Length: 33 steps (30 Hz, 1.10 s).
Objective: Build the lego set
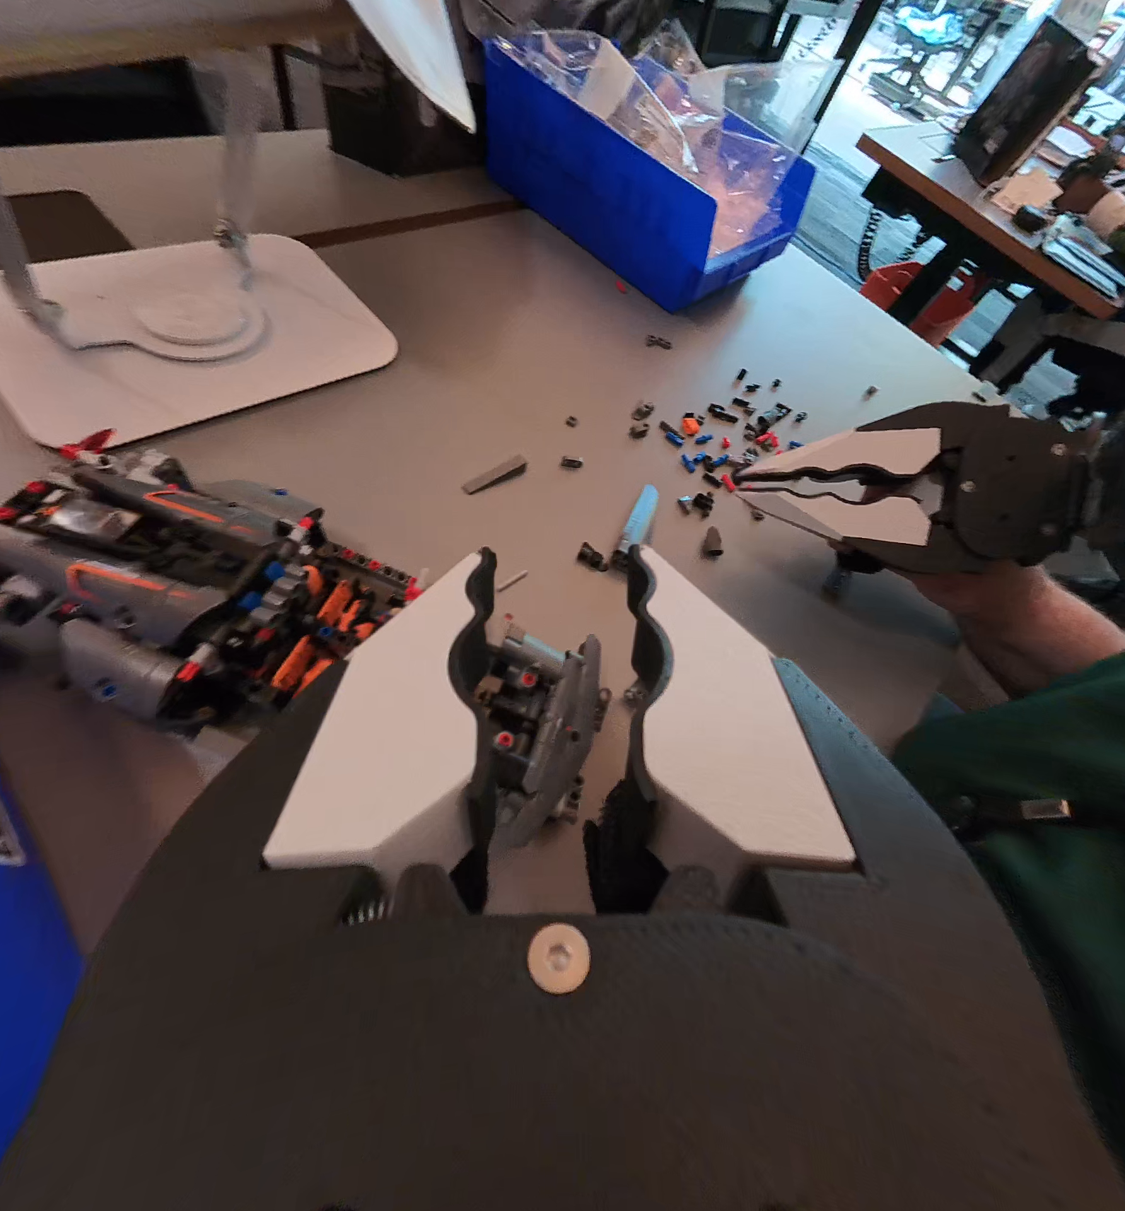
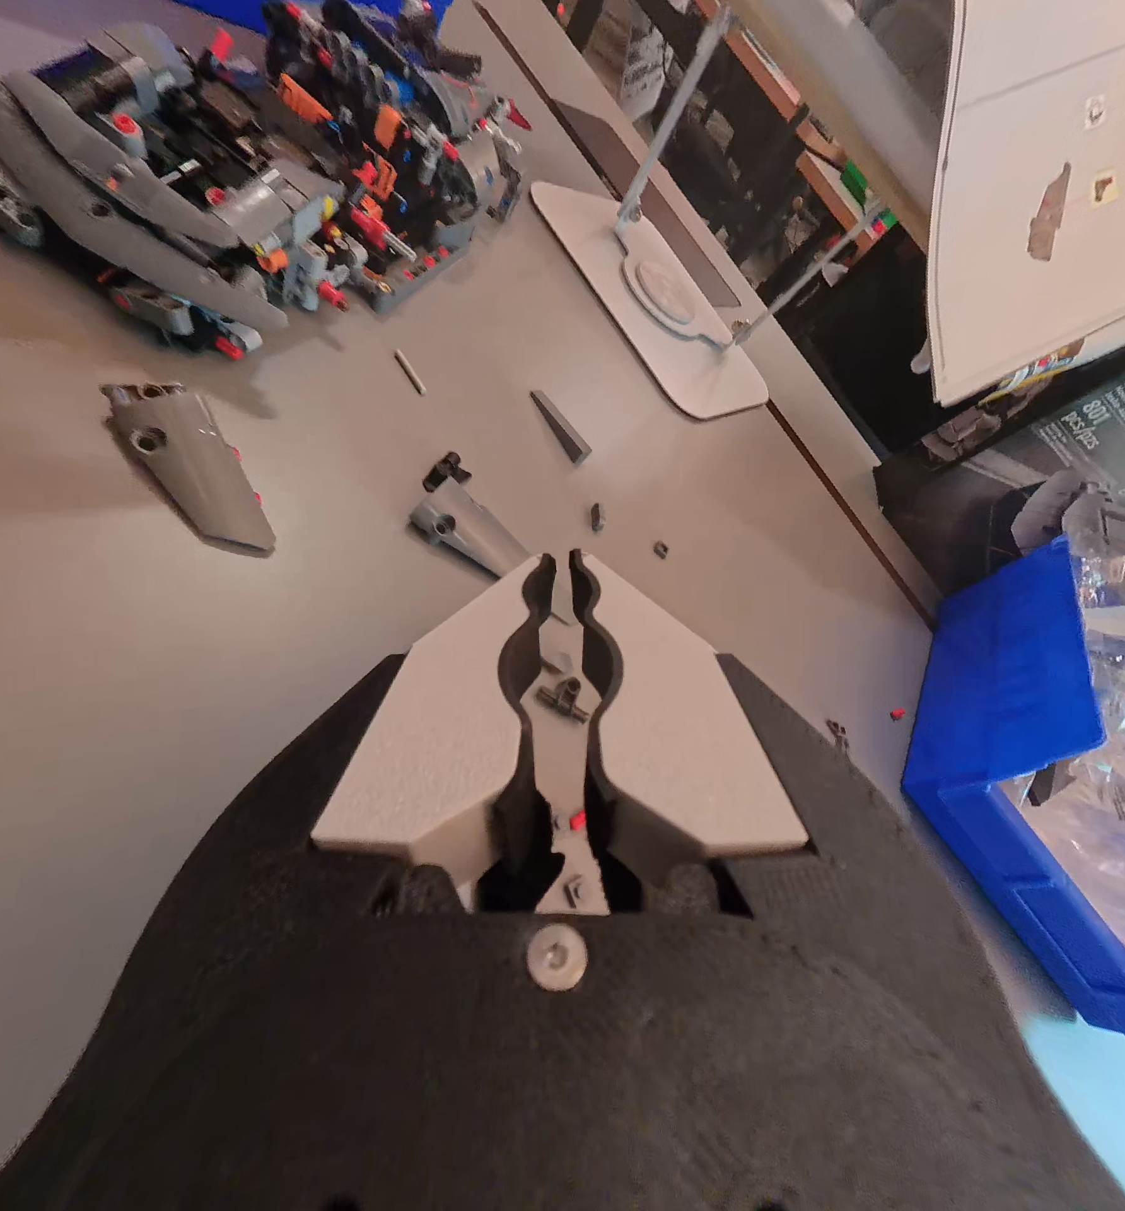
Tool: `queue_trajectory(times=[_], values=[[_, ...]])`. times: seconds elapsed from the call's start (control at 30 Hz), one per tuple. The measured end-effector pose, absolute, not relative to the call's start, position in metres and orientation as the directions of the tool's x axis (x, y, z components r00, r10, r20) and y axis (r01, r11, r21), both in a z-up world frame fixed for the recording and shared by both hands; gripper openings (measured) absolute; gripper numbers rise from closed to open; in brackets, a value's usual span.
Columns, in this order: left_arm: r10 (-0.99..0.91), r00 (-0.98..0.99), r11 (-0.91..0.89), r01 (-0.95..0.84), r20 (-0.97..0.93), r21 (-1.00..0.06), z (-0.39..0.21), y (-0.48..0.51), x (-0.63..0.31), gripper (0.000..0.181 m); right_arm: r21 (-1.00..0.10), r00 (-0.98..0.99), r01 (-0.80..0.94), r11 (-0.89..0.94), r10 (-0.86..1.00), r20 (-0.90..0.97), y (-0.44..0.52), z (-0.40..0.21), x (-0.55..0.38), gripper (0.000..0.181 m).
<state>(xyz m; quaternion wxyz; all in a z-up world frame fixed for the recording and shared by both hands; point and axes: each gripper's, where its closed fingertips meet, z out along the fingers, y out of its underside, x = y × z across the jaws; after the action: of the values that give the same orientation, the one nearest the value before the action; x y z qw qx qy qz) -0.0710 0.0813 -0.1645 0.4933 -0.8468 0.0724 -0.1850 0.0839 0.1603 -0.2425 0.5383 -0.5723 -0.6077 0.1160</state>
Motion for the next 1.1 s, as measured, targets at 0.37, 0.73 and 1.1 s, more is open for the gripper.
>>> queue_trajectory(times=[0.37,0.73,1.1], values=[[-0.031,0.998,-0.468,0.038,0.059,-0.883,-0.157,0.040,-0.157,0.050,-0.780,0.082,0.473,0.410,0.861,0.502,0.103,-0.232,0.046,0.010],[0.219,0.972,-0.500,0.033,-0.089,-0.865,-0.168,-0.027,-0.226,0.052,-0.812,0.000,0.378,0.444,0.877,0.480,0.080,-0.215,0.017,0.010],[0.517,0.851,-0.358,0.119,-0.091,-0.926,-0.161,-0.117,-0.324,0.052,-0.818,-0.118,0.323,0.475,0.878,0.464,0.051,-0.214,-0.026,0.010]])
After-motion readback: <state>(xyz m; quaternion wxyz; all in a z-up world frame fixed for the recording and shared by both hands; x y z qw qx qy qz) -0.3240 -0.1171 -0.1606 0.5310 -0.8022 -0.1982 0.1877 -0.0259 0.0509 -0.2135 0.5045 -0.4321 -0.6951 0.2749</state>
